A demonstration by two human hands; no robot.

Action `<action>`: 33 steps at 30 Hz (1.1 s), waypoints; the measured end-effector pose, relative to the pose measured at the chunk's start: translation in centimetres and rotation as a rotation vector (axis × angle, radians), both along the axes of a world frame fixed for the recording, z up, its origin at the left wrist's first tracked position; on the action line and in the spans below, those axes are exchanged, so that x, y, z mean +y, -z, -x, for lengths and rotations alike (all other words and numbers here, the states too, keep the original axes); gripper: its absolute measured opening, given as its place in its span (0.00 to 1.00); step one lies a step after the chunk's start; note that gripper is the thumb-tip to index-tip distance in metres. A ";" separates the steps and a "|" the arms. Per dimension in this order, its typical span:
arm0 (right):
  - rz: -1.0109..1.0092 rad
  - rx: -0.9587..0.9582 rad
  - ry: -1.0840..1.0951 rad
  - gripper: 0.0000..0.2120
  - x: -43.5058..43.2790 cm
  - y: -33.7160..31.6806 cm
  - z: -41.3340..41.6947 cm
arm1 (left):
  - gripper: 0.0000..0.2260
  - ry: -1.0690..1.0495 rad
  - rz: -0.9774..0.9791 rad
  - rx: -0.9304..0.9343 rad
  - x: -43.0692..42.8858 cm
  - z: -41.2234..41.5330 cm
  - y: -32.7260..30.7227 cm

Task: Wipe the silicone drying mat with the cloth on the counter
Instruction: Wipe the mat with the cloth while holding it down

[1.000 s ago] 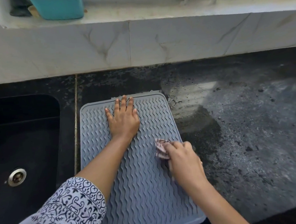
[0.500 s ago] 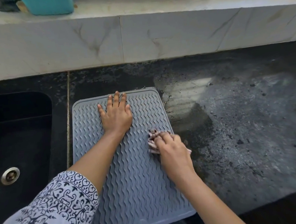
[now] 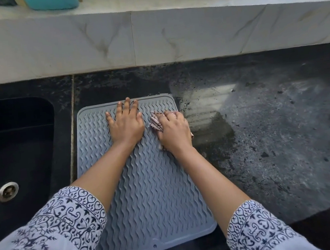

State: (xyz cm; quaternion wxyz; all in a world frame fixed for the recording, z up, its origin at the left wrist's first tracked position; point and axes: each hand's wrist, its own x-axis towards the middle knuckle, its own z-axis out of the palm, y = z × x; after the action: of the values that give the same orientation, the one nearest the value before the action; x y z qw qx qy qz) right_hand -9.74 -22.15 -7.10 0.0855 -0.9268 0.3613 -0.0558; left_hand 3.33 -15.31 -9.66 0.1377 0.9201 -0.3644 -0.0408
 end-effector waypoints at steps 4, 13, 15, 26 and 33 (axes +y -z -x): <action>0.029 -0.032 -0.063 0.15 2.5 -0.9 3.3 | 0.23 -0.002 -0.006 0.003 0.0 0.1 -0.1; -0.176 -0.062 -0.053 0.21 7.2 -4.4 10.3 | 0.23 0.013 -0.023 0.011 0.1 0.2 -0.3; -0.094 -0.145 0.027 0.21 4.7 -3.4 6.3 | 0.24 0.004 -0.022 0.012 0.1 0.1 -0.3; -0.006 -0.076 -0.079 0.21 8.9 -1.1 11.9 | 0.24 0.003 -0.042 0.023 0.0 -0.1 -0.1; -0.026 -0.181 0.092 0.22 5.7 -2.6 6.9 | 0.24 0.012 -0.041 0.020 0.1 0.0 -0.2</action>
State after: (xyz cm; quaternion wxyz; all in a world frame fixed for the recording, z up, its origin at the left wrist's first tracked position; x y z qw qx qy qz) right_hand -16.63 -16.48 -4.55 0.1273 -0.8992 0.3950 -0.1386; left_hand 3.36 -15.21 -9.46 0.1222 0.9200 -0.3678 -0.0583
